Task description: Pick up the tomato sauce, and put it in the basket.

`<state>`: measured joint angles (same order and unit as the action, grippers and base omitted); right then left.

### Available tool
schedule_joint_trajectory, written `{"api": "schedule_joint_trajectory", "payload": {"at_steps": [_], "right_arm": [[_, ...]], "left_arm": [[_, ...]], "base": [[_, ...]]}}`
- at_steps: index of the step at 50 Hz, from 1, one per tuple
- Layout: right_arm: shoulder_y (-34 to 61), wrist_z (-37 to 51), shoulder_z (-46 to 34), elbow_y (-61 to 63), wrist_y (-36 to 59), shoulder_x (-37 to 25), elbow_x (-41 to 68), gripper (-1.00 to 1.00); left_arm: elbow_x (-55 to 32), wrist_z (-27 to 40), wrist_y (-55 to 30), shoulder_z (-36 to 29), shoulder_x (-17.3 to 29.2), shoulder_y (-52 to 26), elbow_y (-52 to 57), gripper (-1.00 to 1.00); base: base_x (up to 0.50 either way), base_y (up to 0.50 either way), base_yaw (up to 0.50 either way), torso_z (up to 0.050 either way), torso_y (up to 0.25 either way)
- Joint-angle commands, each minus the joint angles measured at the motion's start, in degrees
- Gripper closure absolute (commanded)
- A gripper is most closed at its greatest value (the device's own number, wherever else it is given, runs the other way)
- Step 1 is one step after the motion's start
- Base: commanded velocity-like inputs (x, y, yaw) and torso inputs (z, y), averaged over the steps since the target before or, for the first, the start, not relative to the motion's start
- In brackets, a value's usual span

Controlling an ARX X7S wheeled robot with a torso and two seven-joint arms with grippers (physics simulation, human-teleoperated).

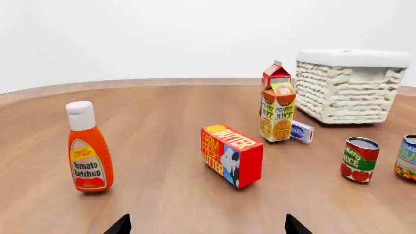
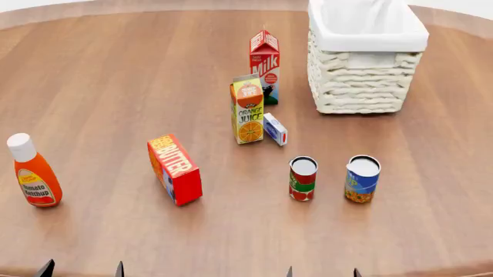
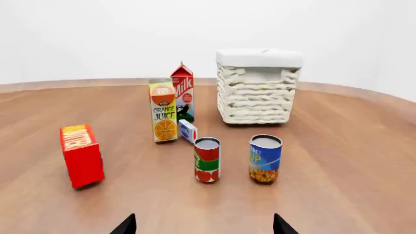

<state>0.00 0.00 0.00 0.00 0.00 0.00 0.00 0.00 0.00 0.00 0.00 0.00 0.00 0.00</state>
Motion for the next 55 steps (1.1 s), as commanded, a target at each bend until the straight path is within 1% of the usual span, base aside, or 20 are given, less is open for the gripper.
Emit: {"api": "schedule_joint_trajectory", "payload": {"at_steps": [1,2,4,17,22,26,33,34,55], "right_arm": [[-4.97,1.33,-1.75,8.59,-0.51,-0.99,-0.12,-1.0],[-6.04,1.67,-2.02,17.19,1.23,-1.29,0.29,-1.0],[-7.43,2.49,-2.56,22.21,1.69,-1.84,0.05,-1.0],[-13.2,5.13,-4.32,40.6,4.83,-4.13,0.22,-1.0],[-14.46,5.85,-4.26,43.96,4.7,-4.78,0.82,-1.0],[-15.39,6.59,-4.35,46.99,4.94,-5.3,0.28,-1.0],[-14.77,7.43,-4.48,47.15,5.73,-5.79,0.85,-1.0],[-15.09,7.0,-4.56,46.94,4.3,-6.03,1.89,-1.0],[-14.88,9.07,-5.6,47.24,5.11,-7.85,1.69,-1.0]], "left_arm": [[-1.97,0.44,-3.69,-0.81,1.22,3.83,8.59,-1.0],[-1.24,1.03,-4.46,-1.42,1.6,5.04,17.19,-1.0],[-0.36,1.83,-5.42,-2.24,2.17,6.46,21.92,-1.0],[0.23,4.3,-8.41,-3.9,4.5,12.78,40.82,-1.0],[0.09,5.38,-9.23,-3.32,5.1,14.62,46.87,-1.0],[0.41,5.89,-9.07,-3.74,5.52,15.39,48.87,-1.0],[1.11,6.78,-8.44,-4.28,6.16,15.22,48.31,-1.0],[1.04,6.86,-8.47,-4.31,6.25,15.08,48.02,-1.0],[1.07,8.65,-8.99,-5.93,7.89,14.99,47.96,-1.0]], "base": [[0.0,0.0,0.0,0.0,0.0],[0.0,0.0,0.0,0.0,0.0],[0.0,0.0,0.0,0.0,0.0],[0.0,0.0,0.0,0.0,0.0],[0.0,0.0,0.0,0.0,0.0],[0.0,0.0,0.0,0.0,0.0],[0.0,0.0,0.0,0.0,0.0],[0.39,0.0,0.0,0.0,0.0],[0.5,-0.02,0.0,0.0,0.0]]}}
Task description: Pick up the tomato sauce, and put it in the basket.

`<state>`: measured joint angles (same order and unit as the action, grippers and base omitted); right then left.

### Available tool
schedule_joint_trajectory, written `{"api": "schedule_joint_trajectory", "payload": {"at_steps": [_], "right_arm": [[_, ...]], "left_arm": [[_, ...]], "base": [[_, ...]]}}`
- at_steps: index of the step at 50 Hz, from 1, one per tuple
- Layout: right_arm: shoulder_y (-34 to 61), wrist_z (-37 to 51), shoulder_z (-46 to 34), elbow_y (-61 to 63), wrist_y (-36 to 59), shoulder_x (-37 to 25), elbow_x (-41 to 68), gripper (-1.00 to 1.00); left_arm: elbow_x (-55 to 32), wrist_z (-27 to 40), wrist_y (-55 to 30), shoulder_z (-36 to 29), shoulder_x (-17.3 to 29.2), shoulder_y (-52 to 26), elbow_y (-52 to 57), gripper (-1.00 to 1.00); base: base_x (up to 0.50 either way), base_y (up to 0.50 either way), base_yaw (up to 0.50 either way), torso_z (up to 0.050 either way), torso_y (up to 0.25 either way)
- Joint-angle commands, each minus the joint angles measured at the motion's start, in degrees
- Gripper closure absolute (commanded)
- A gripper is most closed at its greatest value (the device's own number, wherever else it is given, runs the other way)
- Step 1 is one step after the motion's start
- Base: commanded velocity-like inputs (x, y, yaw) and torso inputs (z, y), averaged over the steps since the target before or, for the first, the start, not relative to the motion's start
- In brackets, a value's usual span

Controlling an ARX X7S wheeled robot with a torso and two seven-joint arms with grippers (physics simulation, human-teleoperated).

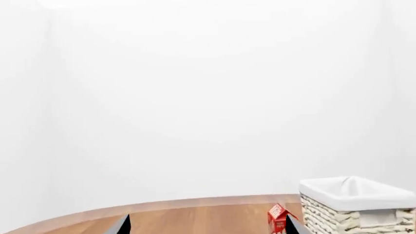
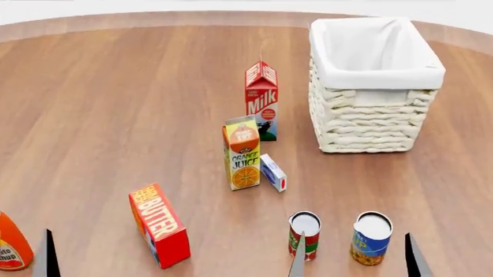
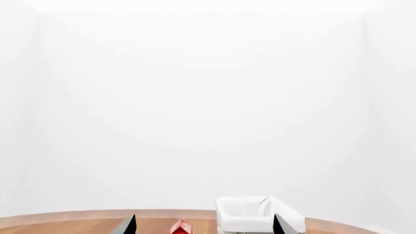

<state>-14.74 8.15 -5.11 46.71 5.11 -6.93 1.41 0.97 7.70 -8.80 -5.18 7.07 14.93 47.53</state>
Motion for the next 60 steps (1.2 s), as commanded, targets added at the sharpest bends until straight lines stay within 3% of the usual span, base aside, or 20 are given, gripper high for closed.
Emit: {"api": "schedule_joint_trajectory", "payload": {"at_steps": [1,44,49,50,52,60], "right_arm": [[-0.13,1.0,-0.52,0.59,0.06,-0.99,0.31,-1.0],[-0.1,4.03,-2.06,-0.16,-1.05,-3.23,0.69,-1.0],[-0.37,4.33,-1.98,0.28,-1.52,-3.6,0.71,-1.0],[-1.0,3.57,-0.7,2.57,-0.82,-4.15,5.34,-1.0],[-1.46,2.33,-1.68,3.43,0.6,-6.04,3.71,-1.0],[-10.66,-1.19,6.77,5.58,-2.38,-13.13,9.74,-1.0]], "left_arm": [[0.17,1.05,-0.17,-0.82,0.88,0.05,0.36,-1.0],[0.52,4.11,-0.33,-3.0,3.07,-0.31,-0.39,-1.0],[0.48,4.46,-0.32,-3.0,3.3,-0.49,-0.69,-1.0],[0.76,4.78,-0.4,-2.78,3.26,-0.96,-1.45,-1.0],[0.91,4.83,-0.37,-3.11,3.35,-0.9,-1.42,-1.0],[1.1,5.38,-0.4,-3.54,3.51,-1.41,-2.41,-1.0]], "base": [[0.5,-0.02,0.0,0.0,0.0],[0.5,-0.01,0.0,0.0,0.0],[0.0,0.0,0.0,0.0,0.002],[0.0,0.0,0.0,0.0,0.0],[0.0,0.0,0.0,0.0,0.0],[0.0,0.0,0.0,0.0,0.0]]}}
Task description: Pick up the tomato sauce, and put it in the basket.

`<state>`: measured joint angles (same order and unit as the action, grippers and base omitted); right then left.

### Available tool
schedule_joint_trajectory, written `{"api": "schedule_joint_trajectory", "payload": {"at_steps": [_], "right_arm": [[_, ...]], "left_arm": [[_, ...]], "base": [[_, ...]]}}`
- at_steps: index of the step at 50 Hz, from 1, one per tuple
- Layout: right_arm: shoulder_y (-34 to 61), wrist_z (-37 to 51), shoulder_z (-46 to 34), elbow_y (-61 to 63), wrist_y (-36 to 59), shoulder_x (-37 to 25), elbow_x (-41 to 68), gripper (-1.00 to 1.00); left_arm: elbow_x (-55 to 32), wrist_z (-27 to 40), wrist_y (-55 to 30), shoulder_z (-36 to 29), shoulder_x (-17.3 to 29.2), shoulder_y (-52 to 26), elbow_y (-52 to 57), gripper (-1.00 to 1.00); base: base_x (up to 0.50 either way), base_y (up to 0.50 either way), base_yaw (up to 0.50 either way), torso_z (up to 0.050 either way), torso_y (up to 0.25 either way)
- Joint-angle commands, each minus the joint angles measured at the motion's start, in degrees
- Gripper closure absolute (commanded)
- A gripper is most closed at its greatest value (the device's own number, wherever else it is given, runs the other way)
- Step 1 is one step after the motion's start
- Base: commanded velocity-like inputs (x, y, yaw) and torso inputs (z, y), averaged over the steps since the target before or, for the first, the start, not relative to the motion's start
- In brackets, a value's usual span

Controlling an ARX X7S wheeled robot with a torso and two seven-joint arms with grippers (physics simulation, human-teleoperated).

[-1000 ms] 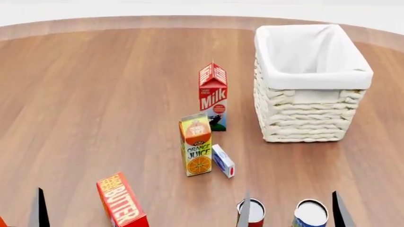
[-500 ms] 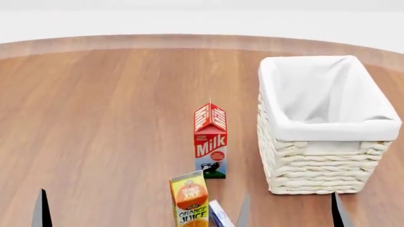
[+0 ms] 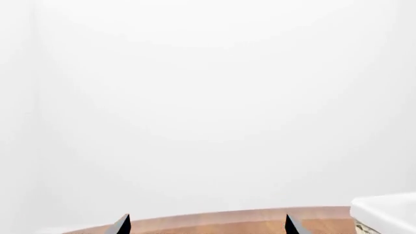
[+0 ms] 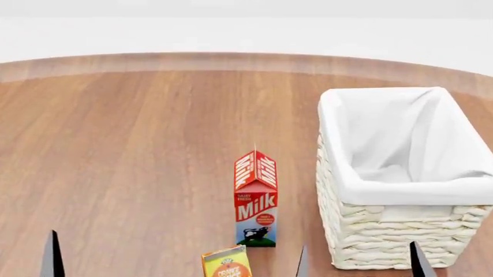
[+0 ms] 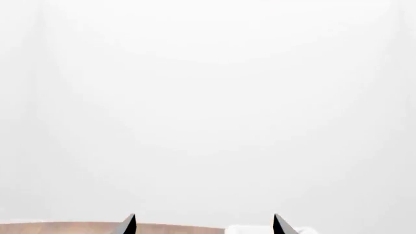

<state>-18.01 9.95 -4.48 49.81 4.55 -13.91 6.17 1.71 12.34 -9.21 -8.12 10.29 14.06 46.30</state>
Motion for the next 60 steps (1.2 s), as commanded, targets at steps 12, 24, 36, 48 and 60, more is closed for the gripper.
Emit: {"api": "schedule_joint_trajectory", "payload": {"at_steps": [12,24,36,48,60], "right_arm": [[-18.23,-5.82,14.58,-3.27,-8.54,-8.78,11.42,-1.0],[-23.45,-9.21,14.41,-16.26,-16.92,-6.79,5.79,-1.0],[-23.79,-9.71,12.06,-23.17,-20.58,-4.04,3.49,-1.0],[-22.49,-12.45,7.66,-35.28,-27.25,-0.96,4.03,-1.0],[-21.09,-13.31,5.02,-41.9,-32.32,0.73,1.8,-1.0]], "left_arm": [[0.28,1.2,0.12,-1.63,0.57,-0.82,-2.28,-1.0],[-2.6,1.12,-0.37,-1.0,0.91,-1.44,-3.32,-1.0],[-2.44,1.73,-0.6,-1.54,1.34,-1.56,-3.21,-1.0],[-2.09,2.07,-0.49,-2.65,1.7,-1.81,-3.88,-1.0],[-2.36,2.55,-0.45,-2.78,2.04,-2.04,-4.25,-1.0]], "base": [[0.0,0.0,0.0,0.0,0.0],[0.0,0.0,0.0,0.0,0.0],[0.0,0.0,0.0,0.0,0.0],[0.0,0.0,0.0,0.0,0.0],[0.0,0.0,0.0,0.0,0.0]]}}
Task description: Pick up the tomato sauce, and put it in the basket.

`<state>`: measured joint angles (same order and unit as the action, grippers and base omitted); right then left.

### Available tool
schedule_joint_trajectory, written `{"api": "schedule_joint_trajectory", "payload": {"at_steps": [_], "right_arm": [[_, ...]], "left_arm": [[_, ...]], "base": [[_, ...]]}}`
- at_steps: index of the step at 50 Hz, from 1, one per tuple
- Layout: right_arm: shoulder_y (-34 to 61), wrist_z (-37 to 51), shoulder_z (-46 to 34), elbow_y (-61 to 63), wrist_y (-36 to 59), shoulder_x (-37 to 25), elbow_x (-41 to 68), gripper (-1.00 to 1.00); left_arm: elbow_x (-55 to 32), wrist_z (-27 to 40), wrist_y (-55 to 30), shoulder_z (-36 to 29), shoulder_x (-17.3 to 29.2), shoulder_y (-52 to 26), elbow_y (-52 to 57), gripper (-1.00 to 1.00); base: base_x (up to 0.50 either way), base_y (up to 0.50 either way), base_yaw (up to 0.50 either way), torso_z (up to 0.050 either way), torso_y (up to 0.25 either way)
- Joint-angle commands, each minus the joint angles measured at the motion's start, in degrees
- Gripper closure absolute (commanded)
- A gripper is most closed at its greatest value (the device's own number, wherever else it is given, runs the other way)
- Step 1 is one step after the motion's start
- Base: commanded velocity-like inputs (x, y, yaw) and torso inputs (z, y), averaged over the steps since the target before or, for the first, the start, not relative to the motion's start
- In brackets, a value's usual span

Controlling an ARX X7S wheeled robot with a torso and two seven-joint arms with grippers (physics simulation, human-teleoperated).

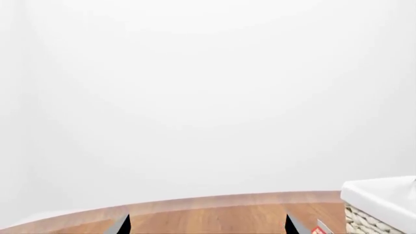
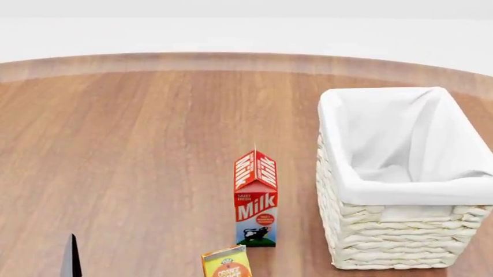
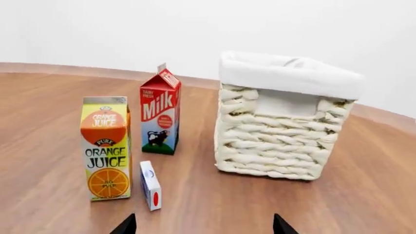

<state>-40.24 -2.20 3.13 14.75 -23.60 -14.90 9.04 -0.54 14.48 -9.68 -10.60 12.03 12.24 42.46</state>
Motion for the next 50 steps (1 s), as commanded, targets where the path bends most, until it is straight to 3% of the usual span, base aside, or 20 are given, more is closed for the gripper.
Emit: {"api": "schedule_joint_trajectory", "payload": {"at_steps": [1,50], "right_arm": [[1.22,-1.21,-2.79,-6.93,-3.96,1.75,-0.95,-1.0],[10.69,1.02,-8.58,-20.81,-5.24,3.51,-1.45,-1.0]], "left_arm": [[-0.18,0.48,0.03,-0.27,0.31,-0.24,-0.45,-1.0],[-1.09,2.98,-0.05,-1.56,2.33,-0.86,-1.15,-1.0]], "base": [[0.0,0.0,0.0,0.0,0.0],[0.0,0.0,0.0,0.0,0.0]]}}
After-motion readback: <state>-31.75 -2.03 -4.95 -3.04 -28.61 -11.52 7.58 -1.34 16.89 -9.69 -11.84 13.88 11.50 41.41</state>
